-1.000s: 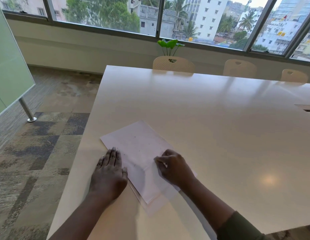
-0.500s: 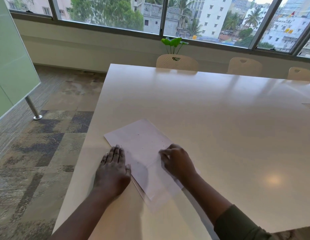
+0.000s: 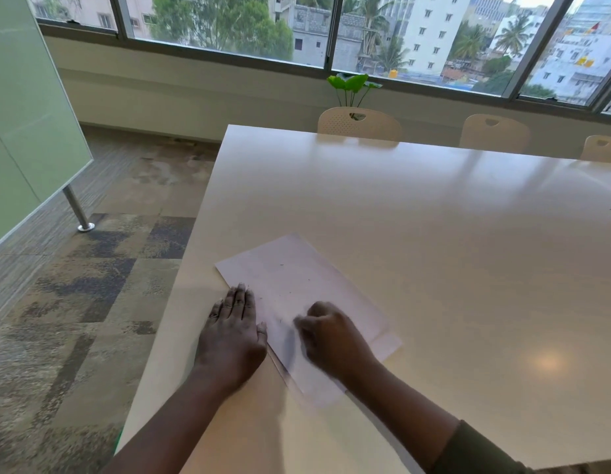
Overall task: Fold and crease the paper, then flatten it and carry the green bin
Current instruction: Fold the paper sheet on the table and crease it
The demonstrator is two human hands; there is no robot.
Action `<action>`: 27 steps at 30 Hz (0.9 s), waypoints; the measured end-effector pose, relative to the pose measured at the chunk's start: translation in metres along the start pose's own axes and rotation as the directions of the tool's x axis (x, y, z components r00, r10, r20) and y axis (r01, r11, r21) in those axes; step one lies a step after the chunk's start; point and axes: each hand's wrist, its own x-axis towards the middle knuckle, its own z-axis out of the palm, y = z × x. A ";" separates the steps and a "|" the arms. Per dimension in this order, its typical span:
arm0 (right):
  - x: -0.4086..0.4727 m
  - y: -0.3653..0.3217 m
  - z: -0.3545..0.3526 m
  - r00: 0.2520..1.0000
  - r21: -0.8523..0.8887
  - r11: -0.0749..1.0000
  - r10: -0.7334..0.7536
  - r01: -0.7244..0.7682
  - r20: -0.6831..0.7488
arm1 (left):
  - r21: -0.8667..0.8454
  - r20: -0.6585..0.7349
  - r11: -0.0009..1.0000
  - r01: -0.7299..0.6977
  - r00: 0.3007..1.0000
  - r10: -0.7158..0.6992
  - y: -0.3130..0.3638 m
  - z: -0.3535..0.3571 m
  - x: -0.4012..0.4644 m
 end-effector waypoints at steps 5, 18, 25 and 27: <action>-0.001 0.022 -0.011 0.997 0.021 0.999 0.040 -0.039 -0.061 | 0.006 -0.005 1.000 -0.005 1.000 0.005 0.000 0.000 0.001; -0.003 0.024 -0.010 0.988 0.005 0.994 0.113 -0.113 -0.110 | -0.019 -0.017 1.000 -0.003 1.000 0.003 0.000 -0.001 -0.001; -0.015 0.019 -0.014 0.998 0.054 0.999 -0.002 0.006 -0.058 | -0.015 -0.019 1.000 -0.007 1.000 0.007 -0.001 0.000 0.000; -0.010 0.037 -0.018 0.985 -0.001 0.993 0.116 -0.118 -0.125 | -0.013 -0.026 1.000 -0.005 1.000 0.004 -0.001 0.001 0.000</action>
